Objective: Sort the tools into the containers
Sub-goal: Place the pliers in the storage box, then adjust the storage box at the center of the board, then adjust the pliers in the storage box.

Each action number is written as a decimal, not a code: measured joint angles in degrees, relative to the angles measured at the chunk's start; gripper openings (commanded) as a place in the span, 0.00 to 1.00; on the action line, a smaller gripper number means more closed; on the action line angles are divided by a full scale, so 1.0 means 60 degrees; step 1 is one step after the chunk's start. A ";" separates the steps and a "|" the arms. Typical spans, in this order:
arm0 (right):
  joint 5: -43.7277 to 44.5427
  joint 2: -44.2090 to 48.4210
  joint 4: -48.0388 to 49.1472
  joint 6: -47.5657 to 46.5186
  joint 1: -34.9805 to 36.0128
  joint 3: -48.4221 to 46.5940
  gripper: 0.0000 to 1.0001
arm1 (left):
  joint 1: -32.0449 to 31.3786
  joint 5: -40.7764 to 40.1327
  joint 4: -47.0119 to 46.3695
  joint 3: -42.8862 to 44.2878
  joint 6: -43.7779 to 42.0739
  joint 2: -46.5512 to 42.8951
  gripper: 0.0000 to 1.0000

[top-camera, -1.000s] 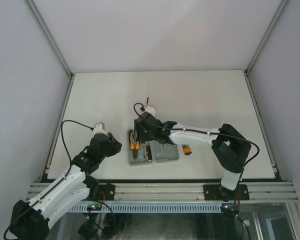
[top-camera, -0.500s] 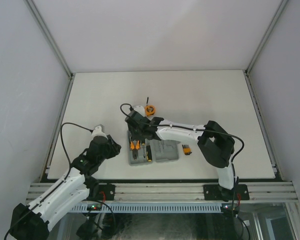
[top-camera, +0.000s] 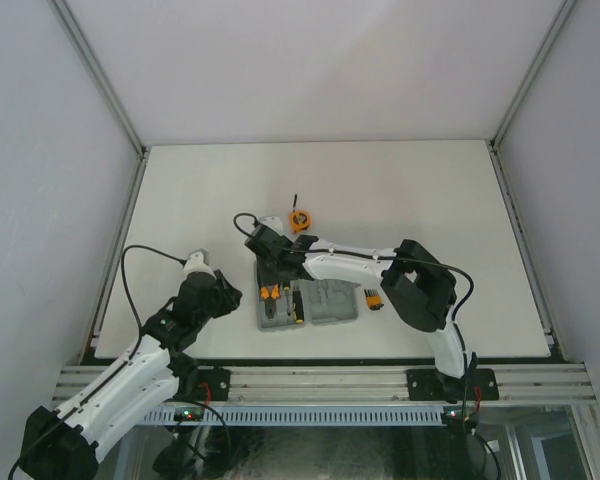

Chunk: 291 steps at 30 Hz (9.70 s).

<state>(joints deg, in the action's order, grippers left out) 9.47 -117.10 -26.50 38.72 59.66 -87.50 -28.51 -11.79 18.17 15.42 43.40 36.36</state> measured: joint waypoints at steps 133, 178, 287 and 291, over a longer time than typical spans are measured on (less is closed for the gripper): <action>-0.0066 0.1169 0.0459 0.0029 -0.1086 0.2430 0.15 | 0.0007 0.0076 0.0313 0.1603 -0.0153 0.1774 0.37; 0.0171 0.2838 0.1406 0.0907 -0.0586 0.4783 0.06 | -0.1501 -0.0437 -0.0357 0.4393 -0.1490 0.7315 0.14; -0.2142 0.2331 0.2539 0.1541 -0.0750 0.4510 0.08 | -0.2823 -0.0517 0.1614 0.4812 -0.0616 0.7282 0.05; -0.2087 0.2328 0.2532 0.1555 -0.0761 0.4510 0.08 | -0.2809 -0.0521 0.1588 0.4841 -0.0466 0.7373 0.03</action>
<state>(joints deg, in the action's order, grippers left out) -3.05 -103.13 -11.31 48.05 55.09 -60.45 -45.36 -14.92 27.70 44.47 40.60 80.60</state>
